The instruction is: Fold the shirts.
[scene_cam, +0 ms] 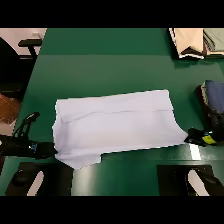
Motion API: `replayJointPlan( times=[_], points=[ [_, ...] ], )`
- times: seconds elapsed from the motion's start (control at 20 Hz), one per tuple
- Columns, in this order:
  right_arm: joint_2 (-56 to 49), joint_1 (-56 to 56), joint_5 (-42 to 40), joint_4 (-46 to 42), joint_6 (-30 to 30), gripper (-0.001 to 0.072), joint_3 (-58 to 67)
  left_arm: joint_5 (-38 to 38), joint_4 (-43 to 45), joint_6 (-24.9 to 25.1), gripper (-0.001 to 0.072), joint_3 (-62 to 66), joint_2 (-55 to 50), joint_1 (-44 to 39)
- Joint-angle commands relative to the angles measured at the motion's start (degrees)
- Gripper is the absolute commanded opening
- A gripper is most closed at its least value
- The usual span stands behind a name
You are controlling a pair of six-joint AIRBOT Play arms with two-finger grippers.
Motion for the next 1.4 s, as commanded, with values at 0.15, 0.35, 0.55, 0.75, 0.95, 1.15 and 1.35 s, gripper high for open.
replayJointPlan(
  times=[0.15,0.35,0.55,0.75,0.95,1.15,1.35],
  points=[
    [-7.5,2.3,-3.3,0.7,1.9,0.0015,11.1,14.2,-0.2,4.9,0.0020,7.3,-13.5,0.0],
    [-22.3,11.1,-12.2,0.5,1.9,0.0015,22.2,24.2,-0.2,10.2,0.0021,16.5,-31.1,0.0],
    [-36.8,15.3,-13.8,0.6,1.9,0.0017,34.6,31.2,-0.2,13.7,0.0023,24.0,-45.1,0.0],
    [-46.4,14.5,-13.1,5.1,0.5,0.0018,43.5,36.3,-0.4,13.4,0.0024,26.0,-50.6,0.0],
    [-50.6,11.8,-13.0,14.3,-4.6,0.0361,48.7,36.6,-2.0,12.8,0.0591,26.1,-50.7,0.0],
    [-48.6,6.3,-8.7,18.1,-11.9,0.0392,47.0,31.3,-2.7,12.9,0.0192,29.1,-50.6,0.0],
    [-47.1,-2.2,-8.6,18.4,-12.2,0.0572,38.4,30.4,-10.4,13.7,0.0023,30.2,-50.6,-0.2]
  ],
)
